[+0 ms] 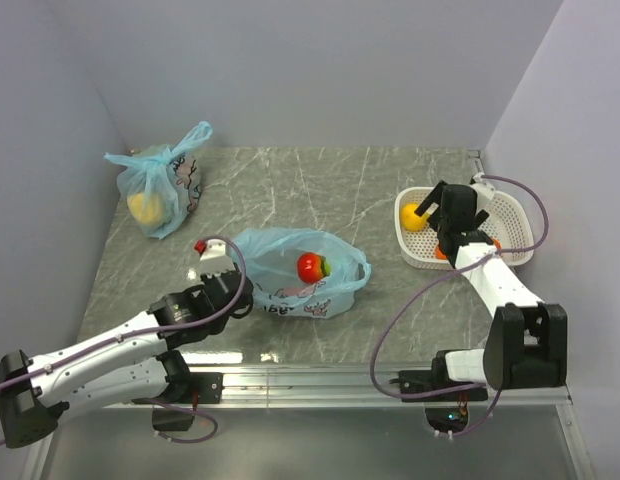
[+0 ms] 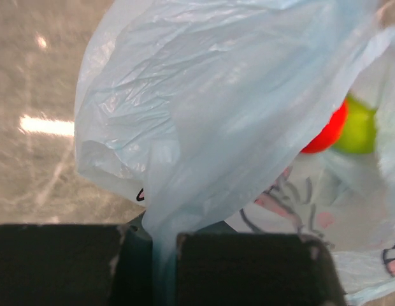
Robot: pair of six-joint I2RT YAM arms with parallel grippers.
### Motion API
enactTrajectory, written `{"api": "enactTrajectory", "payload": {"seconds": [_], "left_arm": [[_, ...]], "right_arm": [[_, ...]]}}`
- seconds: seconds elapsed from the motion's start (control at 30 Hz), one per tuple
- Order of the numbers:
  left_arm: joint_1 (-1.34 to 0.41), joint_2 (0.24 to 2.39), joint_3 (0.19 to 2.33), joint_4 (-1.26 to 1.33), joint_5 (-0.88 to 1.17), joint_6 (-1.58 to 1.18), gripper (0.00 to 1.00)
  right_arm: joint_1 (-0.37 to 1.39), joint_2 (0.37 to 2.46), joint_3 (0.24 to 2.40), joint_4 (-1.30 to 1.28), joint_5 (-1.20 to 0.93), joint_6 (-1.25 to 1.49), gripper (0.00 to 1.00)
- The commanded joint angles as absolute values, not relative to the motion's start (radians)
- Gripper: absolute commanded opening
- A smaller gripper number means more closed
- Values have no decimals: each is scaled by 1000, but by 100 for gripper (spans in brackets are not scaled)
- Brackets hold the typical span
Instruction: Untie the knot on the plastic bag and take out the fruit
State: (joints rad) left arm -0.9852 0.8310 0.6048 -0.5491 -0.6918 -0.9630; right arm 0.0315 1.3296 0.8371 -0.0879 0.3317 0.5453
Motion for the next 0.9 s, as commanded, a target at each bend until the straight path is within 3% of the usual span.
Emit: {"api": "enactTrajectory", "payload": {"seconds": [0.0,0.17,0.3,0.63,0.87], "left_arm": [[-985,830,757,-607,-831,-904,1],[-973,859,949,-575,-979,-652,1],[-974,916,1069,-517,-854,-517,0],[-977,985,868,-551,-603,-728,1],[-982,882,804,-660,-707,-854,0]], "right_arm": [[66,1195,795,-2,195,515,99],[198,1102,787,61,117,431,97],[342,1042,815,60,69,359,97],[636,1034,808,126,-172,293,81],[920,1150,787,234,-182,244,73]]}}
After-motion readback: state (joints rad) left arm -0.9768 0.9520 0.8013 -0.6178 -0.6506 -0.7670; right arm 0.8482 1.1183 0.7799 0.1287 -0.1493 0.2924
